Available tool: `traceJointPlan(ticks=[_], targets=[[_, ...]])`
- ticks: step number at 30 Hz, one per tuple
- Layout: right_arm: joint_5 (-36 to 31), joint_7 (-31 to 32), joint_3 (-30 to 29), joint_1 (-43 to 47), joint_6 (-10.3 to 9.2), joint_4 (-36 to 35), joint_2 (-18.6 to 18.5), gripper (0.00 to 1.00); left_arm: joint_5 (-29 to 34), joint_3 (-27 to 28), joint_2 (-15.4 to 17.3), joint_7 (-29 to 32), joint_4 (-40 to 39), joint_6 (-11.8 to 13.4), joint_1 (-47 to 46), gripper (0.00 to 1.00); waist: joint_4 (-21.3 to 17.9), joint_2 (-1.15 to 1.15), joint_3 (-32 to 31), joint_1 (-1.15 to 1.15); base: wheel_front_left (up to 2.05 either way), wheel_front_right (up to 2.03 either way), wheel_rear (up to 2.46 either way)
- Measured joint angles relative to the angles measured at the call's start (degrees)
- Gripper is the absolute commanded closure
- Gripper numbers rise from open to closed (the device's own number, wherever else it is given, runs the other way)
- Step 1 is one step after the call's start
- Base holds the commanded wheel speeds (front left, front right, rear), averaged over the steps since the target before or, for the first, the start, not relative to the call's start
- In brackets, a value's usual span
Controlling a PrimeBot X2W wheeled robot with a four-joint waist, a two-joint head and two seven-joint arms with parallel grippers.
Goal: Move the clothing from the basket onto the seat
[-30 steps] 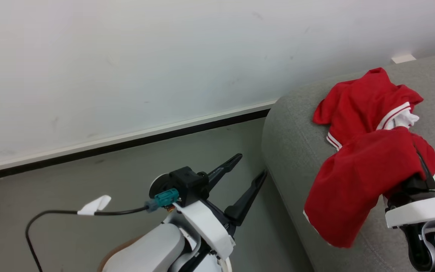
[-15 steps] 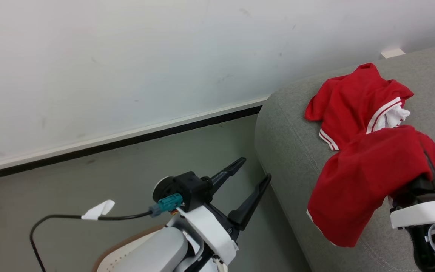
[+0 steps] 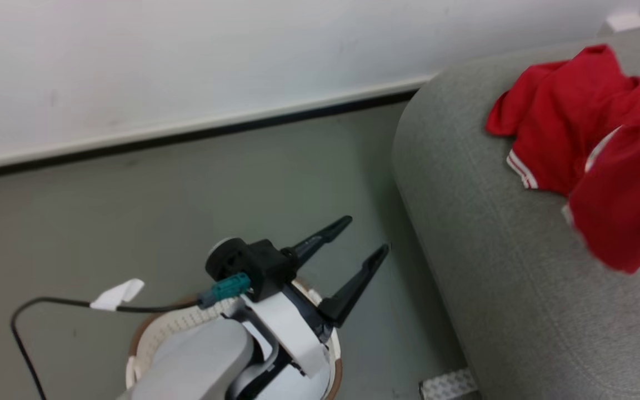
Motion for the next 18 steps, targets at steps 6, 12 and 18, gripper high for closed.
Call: traceJointPlan(ticks=[6, 12, 18], targets=[[-7.39, 4.77, -10.34, -4.17, 0.0, 2.09, -4.5, 1.0, 0.1, 0.79, 5.21, 1.65, -4.46, -0.51, -1.92, 0.0, 1.45, 0.0, 7.97, 0.0, 0.0, 0.0, 0.0], [-12.83, 7.12, -13.81, -10.21, 0.0, 9.37, -5.6, 1.0, 0.1, 1.96, 9.58, 2.96, -7.99, -0.66, -3.36, 0.0, 2.39, 0.0, 15.34, 0.01, 0.0, 0.0, 0.0], [-20.09, 11.67, -14.17, -16.83, 0.0, 18.71, -4.88, 1.0, 0.1, 2.67, 12.09, 3.37, -9.33, -0.74, -4.45, 0.0, 3.5, -0.01, 22.04, 0.02, 0.0, 0.0, 0.0]])
